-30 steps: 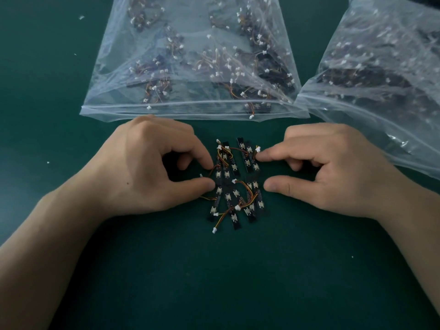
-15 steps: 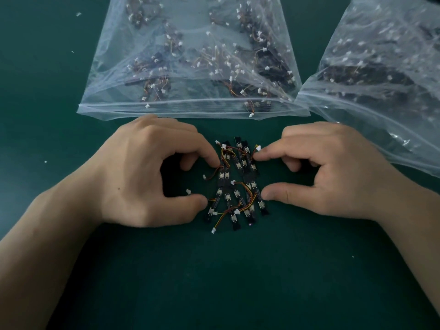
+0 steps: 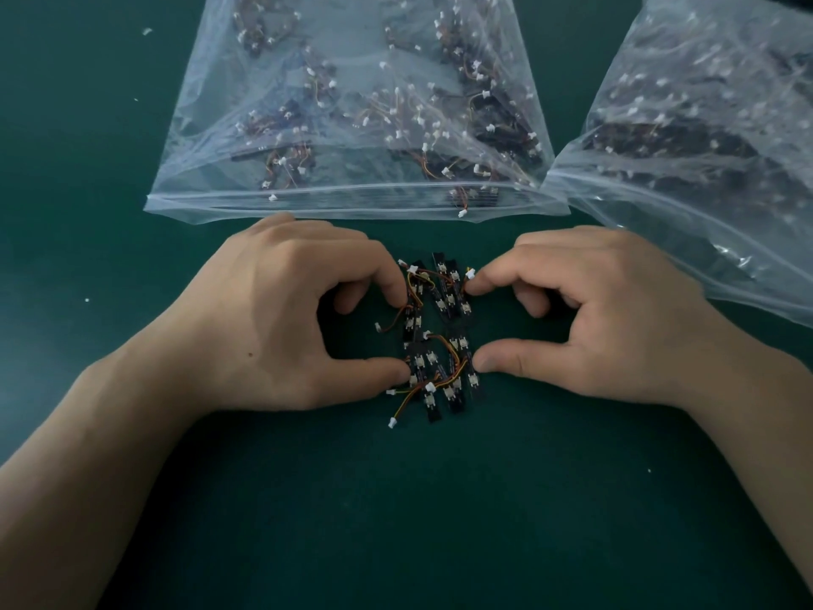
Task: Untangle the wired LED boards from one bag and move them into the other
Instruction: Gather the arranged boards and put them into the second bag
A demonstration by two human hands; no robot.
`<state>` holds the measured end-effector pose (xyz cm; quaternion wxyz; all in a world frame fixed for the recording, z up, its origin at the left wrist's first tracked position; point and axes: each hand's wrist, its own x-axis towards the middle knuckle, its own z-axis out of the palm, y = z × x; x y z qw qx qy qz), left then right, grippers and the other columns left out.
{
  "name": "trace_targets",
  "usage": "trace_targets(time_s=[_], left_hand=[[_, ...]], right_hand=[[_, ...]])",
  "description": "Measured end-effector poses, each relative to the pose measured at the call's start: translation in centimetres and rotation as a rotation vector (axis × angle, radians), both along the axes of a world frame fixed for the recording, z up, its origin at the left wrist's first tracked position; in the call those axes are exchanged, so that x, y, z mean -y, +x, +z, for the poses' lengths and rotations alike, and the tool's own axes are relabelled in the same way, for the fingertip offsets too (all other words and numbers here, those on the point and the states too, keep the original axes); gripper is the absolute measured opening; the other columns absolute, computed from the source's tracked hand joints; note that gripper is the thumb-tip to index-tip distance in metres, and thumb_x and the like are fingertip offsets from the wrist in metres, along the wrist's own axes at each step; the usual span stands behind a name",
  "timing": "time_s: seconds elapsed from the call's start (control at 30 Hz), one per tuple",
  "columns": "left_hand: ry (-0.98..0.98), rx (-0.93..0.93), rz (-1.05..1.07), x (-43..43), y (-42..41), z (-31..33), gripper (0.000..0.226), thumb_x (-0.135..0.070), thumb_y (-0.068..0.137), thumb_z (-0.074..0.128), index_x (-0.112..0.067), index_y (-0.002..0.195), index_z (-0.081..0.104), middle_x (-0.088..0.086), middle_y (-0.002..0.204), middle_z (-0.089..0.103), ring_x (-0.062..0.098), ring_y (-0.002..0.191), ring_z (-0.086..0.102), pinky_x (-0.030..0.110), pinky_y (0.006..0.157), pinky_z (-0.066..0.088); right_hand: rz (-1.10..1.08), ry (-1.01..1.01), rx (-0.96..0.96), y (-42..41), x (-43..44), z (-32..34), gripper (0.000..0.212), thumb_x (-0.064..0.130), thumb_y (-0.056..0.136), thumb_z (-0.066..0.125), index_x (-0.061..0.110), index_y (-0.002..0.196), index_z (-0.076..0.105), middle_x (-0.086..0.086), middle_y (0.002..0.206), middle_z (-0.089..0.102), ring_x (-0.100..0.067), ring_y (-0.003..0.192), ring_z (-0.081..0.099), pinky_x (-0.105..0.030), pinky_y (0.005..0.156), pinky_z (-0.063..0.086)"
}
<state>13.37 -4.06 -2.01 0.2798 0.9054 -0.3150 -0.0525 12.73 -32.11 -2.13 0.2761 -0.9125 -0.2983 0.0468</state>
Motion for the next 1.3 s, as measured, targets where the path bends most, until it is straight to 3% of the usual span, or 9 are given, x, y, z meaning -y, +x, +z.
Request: trace_targets(time_s=[0.33, 0.6, 0.77, 0.87, 0.9, 0.97, 1.1, 1.2, 1.3], left_hand=[[-0.006, 0.06, 0.063, 0.6, -0.4, -0.4, 0.035, -0.067, 0.074, 0.072, -0.039, 0.094, 0.066, -0.014, 0.073, 0.051, 0.01, 0.072, 0.057, 0.032, 0.077, 0.043], [-0.054, 0.075, 0.036, 1.3, -0.7, -0.8, 0.027, -0.058, 0.082, 0.074, -0.035, 0.095, 0.071, -0.015, 0.072, 0.053, 0.008, 0.071, 0.056, 0.038, 0.076, 0.047], [-0.058, 0.08, 0.037, 1.3, -0.8, -0.6, 0.027, -0.056, 0.083, 0.073, -0.032, 0.095, 0.073, -0.014, 0.071, 0.054, 0.009, 0.069, 0.056, 0.04, 0.073, 0.048], [-0.142, 0.07, 0.076, 1.3, -0.9, -0.4, 0.017, -0.043, 0.089, 0.069, -0.027, 0.092, 0.073, -0.008, 0.066, 0.054, 0.014, 0.064, 0.056, 0.038, 0.063, 0.046], [-0.171, 0.085, 0.097, 1.2, -0.8, -0.5, 0.01, -0.034, 0.09, 0.068, -0.025, 0.094, 0.072, -0.008, 0.067, 0.054, 0.015, 0.065, 0.055, 0.036, 0.061, 0.045], [-0.172, 0.117, 0.118, 1.1, -0.6, -0.5, 0.022, -0.016, 0.089, 0.066, -0.022, 0.109, 0.072, -0.01, 0.085, 0.06, 0.013, 0.079, 0.057, 0.032, 0.071, 0.047], [-0.007, 0.162, -0.023, 1.7, -0.1, -1.0, 0.058, -0.007, 0.09, 0.06, -0.022, 0.146, 0.059, -0.012, 0.149, 0.056, 0.022, 0.126, 0.052, 0.045, 0.107, 0.04], [0.069, 0.185, -0.068, 1.6, -0.1, -1.5, 0.052, -0.017, 0.098, 0.056, -0.029, 0.148, 0.058, -0.021, 0.152, 0.053, 0.02, 0.125, 0.047, 0.042, 0.103, 0.034], [0.043, 0.227, -0.045, 1.6, 0.0, -1.8, 0.037, -0.025, 0.102, 0.056, -0.03, 0.138, 0.066, -0.019, 0.144, 0.059, 0.02, 0.121, 0.049, 0.043, 0.103, 0.036]], right_hand=[[-0.007, -0.004, 0.035, -0.2, -0.5, -0.5, 0.042, 0.068, 0.086, 0.066, 0.037, 0.114, 0.075, 0.018, 0.075, 0.046, -0.008, 0.068, 0.049, -0.022, 0.07, 0.035], [-0.009, -0.013, 0.025, -0.2, -0.4, -0.4, 0.041, 0.066, 0.087, 0.063, 0.037, 0.114, 0.074, 0.018, 0.076, 0.047, -0.007, 0.071, 0.05, -0.026, 0.068, 0.038], [-0.018, -0.019, -0.01, -0.2, -0.4, -0.2, 0.029, 0.047, 0.088, 0.068, 0.035, 0.114, 0.075, 0.017, 0.076, 0.051, -0.006, 0.071, 0.052, -0.029, 0.063, 0.041], [-0.09, 0.004, -0.053, -0.5, -0.7, 0.4, 0.012, 0.038, 0.089, 0.067, 0.034, 0.1, 0.072, 0.017, 0.073, 0.055, -0.006, 0.068, 0.055, -0.022, 0.059, 0.037], [-0.117, 0.007, -0.068, -0.6, -0.8, 0.7, 0.007, 0.041, 0.091, 0.064, 0.035, 0.092, 0.067, 0.017, 0.071, 0.056, -0.006, 0.066, 0.056, -0.019, 0.056, 0.036], [-0.155, -0.026, -0.058, -0.8, -1.3, 1.1, 0.027, 0.053, 0.095, 0.054, 0.033, 0.078, 0.057, 0.016, 0.064, 0.054, -0.007, 0.061, 0.055, -0.022, 0.051, 0.036], [-0.131, -0.191, 0.023, -1.7, -2.7, 1.5, 0.064, 0.086, 0.091, 0.031, 0.03, 0.065, 0.047, 0.013, 0.063, 0.048, -0.006, 0.057, 0.049, -0.03, 0.051, 0.037], [-0.163, -0.26, 0.028, -2.4, -3.9, 1.7, 0.073, 0.104, 0.069, 0.035, 0.032, 0.07, 0.045, 0.016, 0.063, 0.046, -0.006, 0.056, 0.046, -0.028, 0.05, 0.033], [-0.222, -0.265, -0.005, -2.4, -4.2, 1.6, 0.069, 0.102, 0.058, 0.047, 0.034, 0.073, 0.045, 0.018, 0.063, 0.042, 0.0, 0.058, 0.043, -0.026, 0.05, 0.029]])
